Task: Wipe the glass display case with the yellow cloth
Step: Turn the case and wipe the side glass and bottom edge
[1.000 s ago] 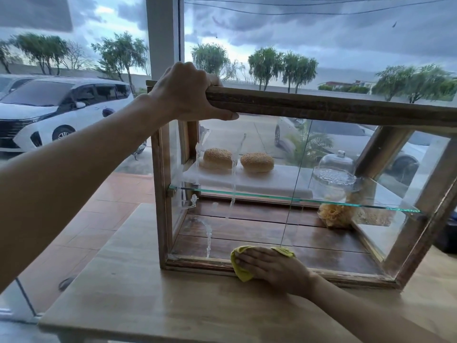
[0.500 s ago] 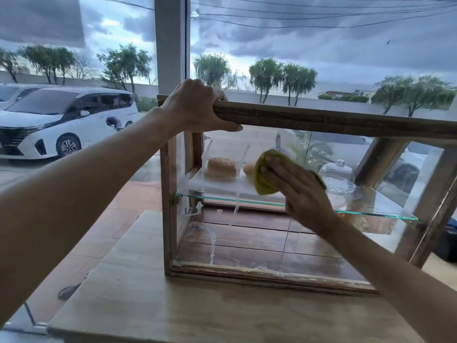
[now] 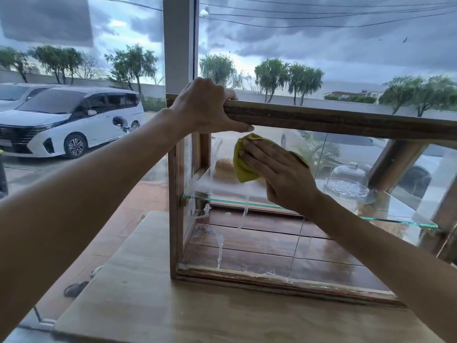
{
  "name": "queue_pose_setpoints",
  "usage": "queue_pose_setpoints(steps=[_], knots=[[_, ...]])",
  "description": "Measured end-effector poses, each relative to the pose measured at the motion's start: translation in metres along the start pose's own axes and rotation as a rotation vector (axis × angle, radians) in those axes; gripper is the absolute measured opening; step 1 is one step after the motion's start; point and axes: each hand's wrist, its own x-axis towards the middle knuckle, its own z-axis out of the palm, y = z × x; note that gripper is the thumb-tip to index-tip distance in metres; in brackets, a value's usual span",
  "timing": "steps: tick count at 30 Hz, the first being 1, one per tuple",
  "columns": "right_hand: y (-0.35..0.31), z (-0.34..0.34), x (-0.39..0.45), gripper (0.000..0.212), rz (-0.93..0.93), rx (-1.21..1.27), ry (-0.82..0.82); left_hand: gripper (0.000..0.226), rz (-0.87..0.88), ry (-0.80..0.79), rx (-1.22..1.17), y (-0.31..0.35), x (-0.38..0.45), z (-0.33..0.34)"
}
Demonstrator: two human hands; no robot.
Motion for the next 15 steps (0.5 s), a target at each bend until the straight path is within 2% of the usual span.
queue_pose_setpoints(steps=[15], knots=[[-0.061,0.066,-0.069,0.062,-0.160,0.058,-0.153,0.098,-0.005,0.002,-0.022,0.002,-0.002,0.000]])
